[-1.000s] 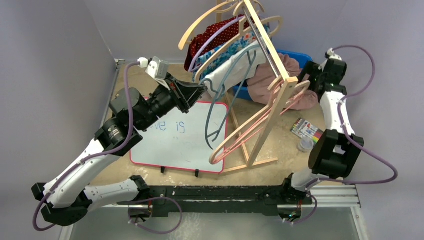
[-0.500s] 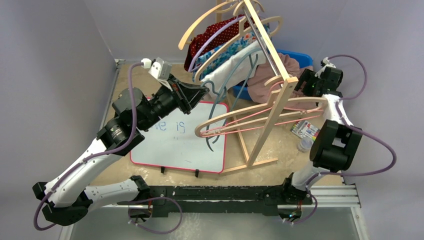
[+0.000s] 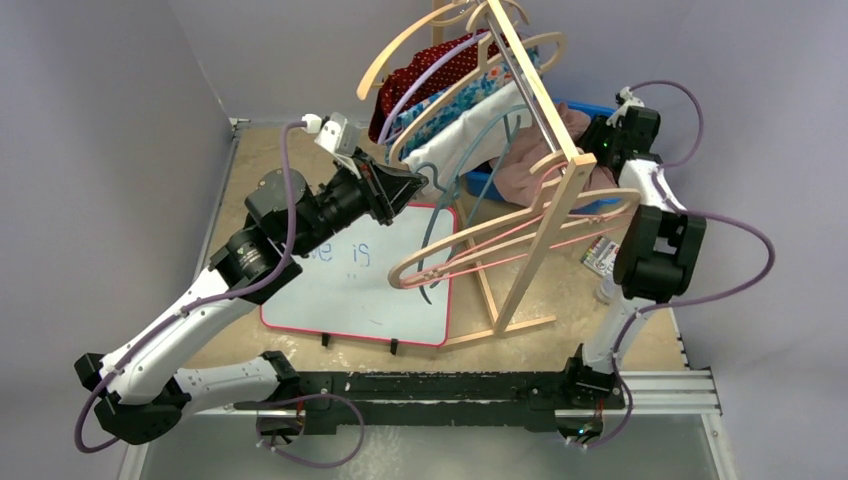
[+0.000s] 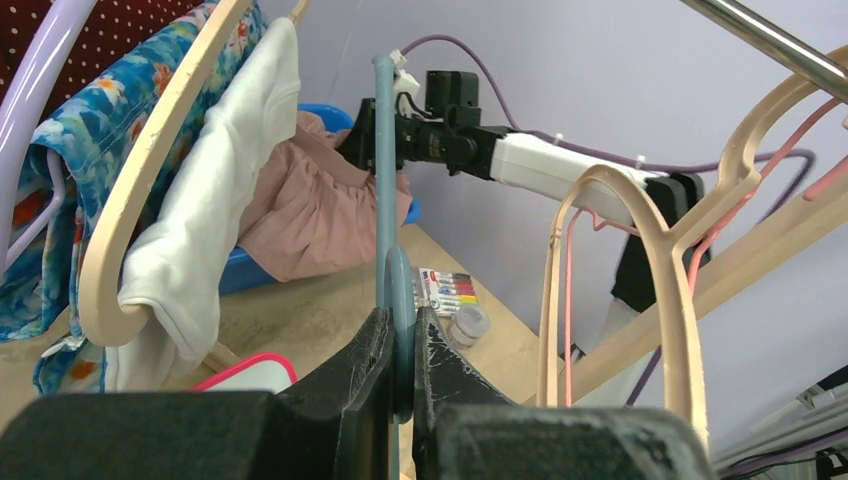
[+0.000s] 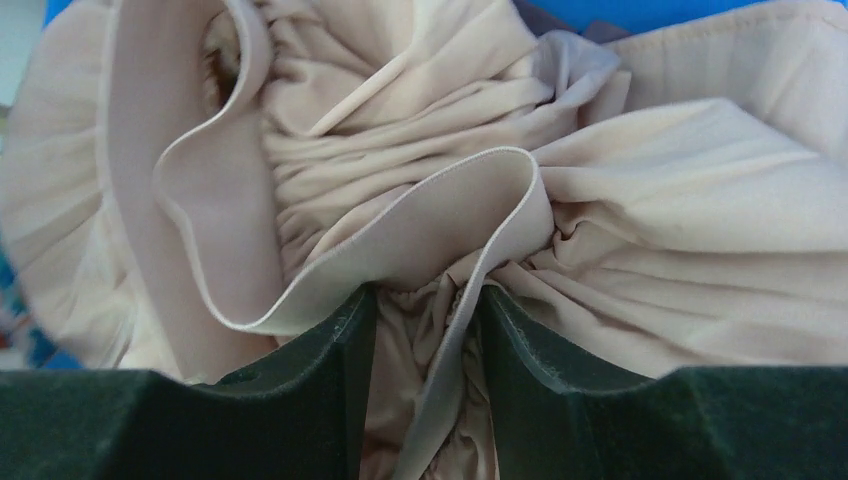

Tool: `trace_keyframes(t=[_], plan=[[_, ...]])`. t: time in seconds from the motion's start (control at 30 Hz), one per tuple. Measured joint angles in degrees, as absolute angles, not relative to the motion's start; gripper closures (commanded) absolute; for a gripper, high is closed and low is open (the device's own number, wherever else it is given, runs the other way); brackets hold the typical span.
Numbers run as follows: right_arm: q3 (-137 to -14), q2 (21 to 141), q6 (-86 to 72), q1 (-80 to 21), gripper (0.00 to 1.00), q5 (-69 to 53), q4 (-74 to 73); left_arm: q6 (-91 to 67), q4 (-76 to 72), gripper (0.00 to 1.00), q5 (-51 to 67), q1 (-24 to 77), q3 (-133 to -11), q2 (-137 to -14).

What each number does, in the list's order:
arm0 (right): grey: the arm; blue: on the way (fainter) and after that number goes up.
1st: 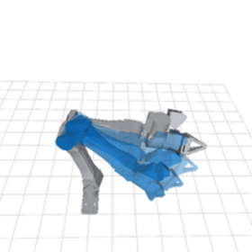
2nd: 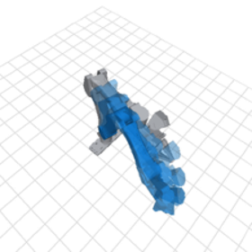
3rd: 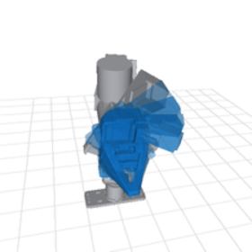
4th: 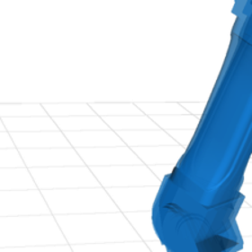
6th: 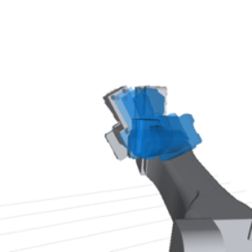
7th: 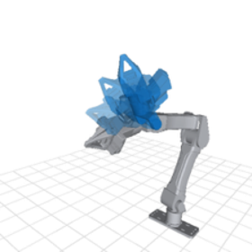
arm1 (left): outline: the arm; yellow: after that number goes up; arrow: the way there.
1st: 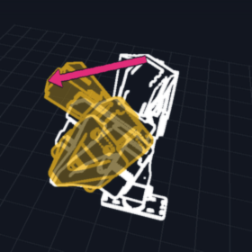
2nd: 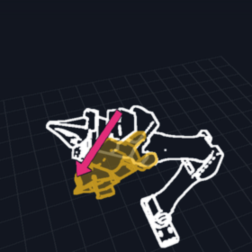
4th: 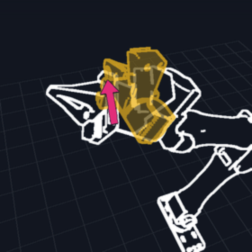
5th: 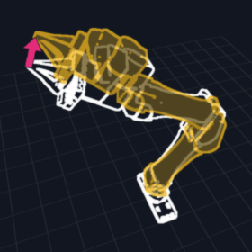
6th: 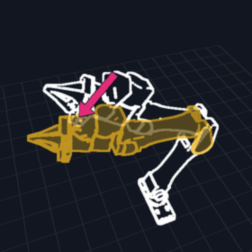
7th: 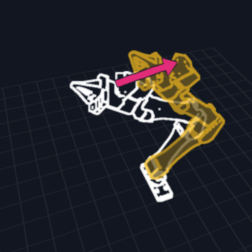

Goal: Remove the skirt from the hanger
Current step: Adjust the skirt at the center of the board.

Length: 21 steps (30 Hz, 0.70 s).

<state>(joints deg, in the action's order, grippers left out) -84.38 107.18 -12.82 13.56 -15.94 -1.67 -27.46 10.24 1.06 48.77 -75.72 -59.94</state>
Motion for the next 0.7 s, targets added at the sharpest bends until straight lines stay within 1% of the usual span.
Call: trace_keyframes(t=[0.13,0.23,0.33,0.37,0.47,0.53,0.63,0.7], plan=[[-92.8,117.2,-13.6,13.2,0.56,-14.4,-0.9,-27.5,10.3,1.00,1.0,48.8,-75.7,-60.5],[-98.3,125.3,-14.2,13.2,0.58,-13.2,-1.4,-27.5,10.4,1.00,1.0,48.8,-75.7,-60.6],[-101.1,130.1,-14.1,13.3,0.55,-12.9,-2.6,-27.5,10.4,1.00,1.0,48.8,-75.7,-60.6],[-100.8,130.0,-14.1,13.4,0.52,-12.9,-2.5,-27.5,10.4,1.00,1.0,48.8,-75.7,-60.6],[-98.6,126.0,-14.2,13.5,0.34,-12.6,-3.3,-27.4,10.4,1.00,1.0,48.8,-75.7,-60.6],[-98.1,122.1,-13.9,13.5,0.23,-12.4,-6.3,-27.4,10.4,1.00,1.1,48.8,-75.7,-60.6],[-99.2,116.9,-12.8,13.5,0.10,-11.2,-10.9,-27.4,10.4,1.00,1.1,48.8,-75.7,-60.6],[-100.6,113.4,-12.1,13.5,0.05,-9.9,-13.3,-27.4,10.4,1.00,1.1,48.8,-75.7,-60.6]])
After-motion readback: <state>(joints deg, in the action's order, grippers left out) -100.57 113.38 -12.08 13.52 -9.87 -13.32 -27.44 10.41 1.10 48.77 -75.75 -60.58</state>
